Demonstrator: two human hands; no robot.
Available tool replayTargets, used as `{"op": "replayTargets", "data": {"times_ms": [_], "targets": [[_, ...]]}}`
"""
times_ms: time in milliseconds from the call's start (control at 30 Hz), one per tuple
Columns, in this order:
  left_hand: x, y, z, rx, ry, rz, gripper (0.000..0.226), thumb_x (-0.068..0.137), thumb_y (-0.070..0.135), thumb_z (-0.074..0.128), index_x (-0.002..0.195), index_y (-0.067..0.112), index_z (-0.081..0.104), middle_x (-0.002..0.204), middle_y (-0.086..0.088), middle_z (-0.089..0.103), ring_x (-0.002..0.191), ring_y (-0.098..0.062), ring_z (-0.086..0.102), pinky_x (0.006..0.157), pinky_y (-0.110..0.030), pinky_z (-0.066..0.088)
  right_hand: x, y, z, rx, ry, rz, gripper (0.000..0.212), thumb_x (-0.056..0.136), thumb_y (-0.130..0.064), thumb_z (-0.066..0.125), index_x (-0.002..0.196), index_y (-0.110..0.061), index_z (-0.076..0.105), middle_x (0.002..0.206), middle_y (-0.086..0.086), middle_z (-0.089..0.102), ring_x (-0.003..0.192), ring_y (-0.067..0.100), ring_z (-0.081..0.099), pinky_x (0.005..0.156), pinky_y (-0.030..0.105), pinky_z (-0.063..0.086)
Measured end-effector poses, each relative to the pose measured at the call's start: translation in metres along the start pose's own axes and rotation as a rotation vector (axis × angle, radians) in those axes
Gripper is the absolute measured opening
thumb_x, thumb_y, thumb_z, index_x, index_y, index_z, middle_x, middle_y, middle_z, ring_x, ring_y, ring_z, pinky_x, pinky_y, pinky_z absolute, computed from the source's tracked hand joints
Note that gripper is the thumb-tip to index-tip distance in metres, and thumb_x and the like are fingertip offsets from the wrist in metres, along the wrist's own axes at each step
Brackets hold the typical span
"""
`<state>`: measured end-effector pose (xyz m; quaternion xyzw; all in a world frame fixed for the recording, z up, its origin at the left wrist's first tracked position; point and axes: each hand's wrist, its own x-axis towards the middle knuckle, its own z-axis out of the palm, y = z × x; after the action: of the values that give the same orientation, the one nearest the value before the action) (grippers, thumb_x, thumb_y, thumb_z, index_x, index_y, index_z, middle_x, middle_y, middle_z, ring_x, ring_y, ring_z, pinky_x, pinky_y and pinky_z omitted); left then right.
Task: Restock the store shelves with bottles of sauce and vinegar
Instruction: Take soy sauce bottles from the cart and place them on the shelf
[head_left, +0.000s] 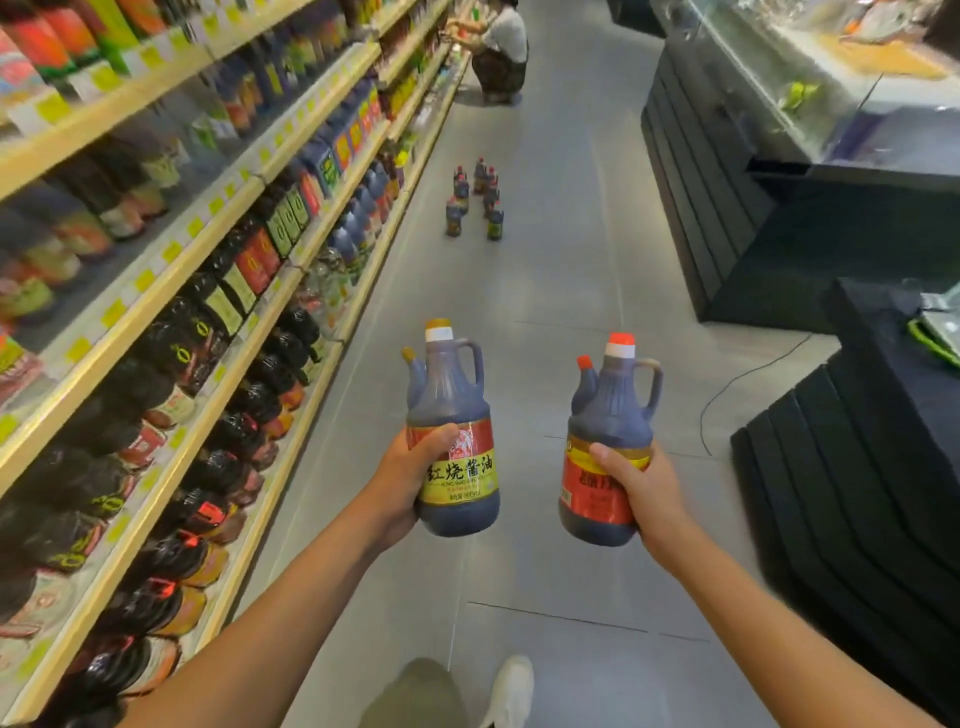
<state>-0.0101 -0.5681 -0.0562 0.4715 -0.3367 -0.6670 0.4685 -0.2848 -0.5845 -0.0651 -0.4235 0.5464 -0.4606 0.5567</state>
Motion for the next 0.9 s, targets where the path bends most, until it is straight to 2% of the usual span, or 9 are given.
{"op": "replayTargets", "data": {"times_ms": [100, 167, 300, 367, 467, 567, 700, 833, 900], "targets": [[0.03, 0.015, -0.004, -0.003, 0.059, 0.012, 0.071, 0.07, 0.046, 0.078, 0.131, 0.014, 0.06, 0.11, -0.018, 0.074, 0.098, -0.033, 0.074, 0.08, -0.041, 0.062, 0.047, -0.013, 0.007, -0.007, -0.033, -0.002, 0.065, 0.065, -0.039, 0.082, 0.125, -0.024, 0.061, 0.116, 0.011, 0.074, 0.107, 0.032, 0.071, 0.093, 0.055, 0.057], [0.052, 0.024, -0.011, 0.004, 0.088, 0.029, 0.073, 0.07, 0.047, 0.078, 0.133, 0.015, 0.058, 0.112, -0.019, 0.074, 0.1, -0.034, 0.074, 0.081, -0.042, 0.062, 0.078, -0.021, 0.014, -0.01, -0.053, -0.001, 0.061, 0.07, -0.034, 0.077, 0.127, -0.023, 0.06, 0.118, 0.013, 0.072, 0.109, 0.034, 0.07, 0.096, 0.058, 0.055], [0.102, 0.044, -0.035, -0.006, 0.132, 0.051, 0.069, 0.073, 0.045, 0.079, 0.133, 0.017, 0.059, 0.111, -0.017, 0.075, 0.1, -0.033, 0.075, 0.079, -0.04, 0.062, 0.143, -0.031, 0.037, -0.03, -0.101, -0.002, 0.058, 0.07, -0.034, 0.079, 0.124, -0.029, 0.06, 0.119, 0.011, 0.072, 0.109, 0.032, 0.07, 0.093, 0.054, 0.057], [0.128, 0.053, -0.05, -0.007, 0.161, 0.049, 0.07, 0.072, 0.045, 0.081, 0.132, 0.018, 0.059, 0.11, -0.015, 0.076, 0.1, -0.033, 0.075, 0.078, -0.038, 0.062, 0.176, -0.034, 0.05, -0.04, -0.123, -0.002, 0.065, 0.07, -0.03, 0.089, 0.127, -0.023, 0.06, 0.119, 0.012, 0.072, 0.109, 0.034, 0.069, 0.092, 0.054, 0.057], [0.171, 0.069, -0.077, -0.012, 0.205, 0.063, 0.071, 0.071, 0.044, 0.084, 0.133, 0.022, 0.058, 0.11, -0.012, 0.077, 0.101, -0.031, 0.076, 0.077, -0.036, 0.062, 0.225, -0.036, 0.073, -0.032, -0.123, 0.013, 0.07, 0.067, -0.033, 0.082, 0.131, -0.014, 0.061, 0.116, 0.015, 0.073, 0.109, 0.038, 0.069, 0.093, 0.055, 0.057], [0.209, 0.089, -0.104, -0.029, 0.208, 0.079, 0.069, 0.07, 0.047, 0.089, 0.13, 0.027, 0.062, 0.114, -0.012, 0.076, 0.104, -0.032, 0.075, 0.079, -0.037, 0.062, 0.27, -0.043, 0.1, -0.041, -0.152, 0.034, 0.07, 0.065, -0.037, 0.091, 0.127, -0.022, 0.063, 0.113, 0.009, 0.075, 0.103, 0.031, 0.073, 0.086, 0.049, 0.058], [0.253, 0.12, -0.136, -0.032, 0.239, 0.101, 0.065, 0.072, 0.041, 0.086, 0.131, 0.027, 0.061, 0.115, -0.012, 0.076, 0.104, -0.03, 0.075, 0.08, -0.038, 0.061, 0.328, -0.057, 0.139, -0.055, -0.187, 0.009, 0.058, 0.071, -0.032, 0.082, 0.125, -0.023, 0.063, 0.116, 0.014, 0.074, 0.104, 0.033, 0.072, 0.087, 0.049, 0.058], [0.281, 0.148, -0.161, -0.076, 0.303, 0.138, 0.068, 0.071, 0.037, 0.082, 0.133, 0.022, 0.059, 0.114, -0.011, 0.076, 0.103, -0.029, 0.075, 0.082, -0.039, 0.061, 0.381, -0.072, 0.178, -0.083, -0.236, -0.007, 0.063, 0.073, -0.029, 0.073, 0.133, -0.016, 0.059, 0.117, 0.014, 0.073, 0.106, 0.034, 0.07, 0.089, 0.049, 0.057], [0.292, 0.158, -0.173, -0.1, 0.348, 0.174, 0.068, 0.072, 0.037, 0.082, 0.134, 0.023, 0.058, 0.116, -0.01, 0.076, 0.106, -0.028, 0.074, 0.082, -0.038, 0.061, 0.409, -0.077, 0.196, -0.101, -0.29, -0.016, 0.059, 0.076, -0.028, 0.072, 0.132, -0.018, 0.06, 0.118, 0.014, 0.072, 0.107, 0.035, 0.07, 0.091, 0.052, 0.057]]}}
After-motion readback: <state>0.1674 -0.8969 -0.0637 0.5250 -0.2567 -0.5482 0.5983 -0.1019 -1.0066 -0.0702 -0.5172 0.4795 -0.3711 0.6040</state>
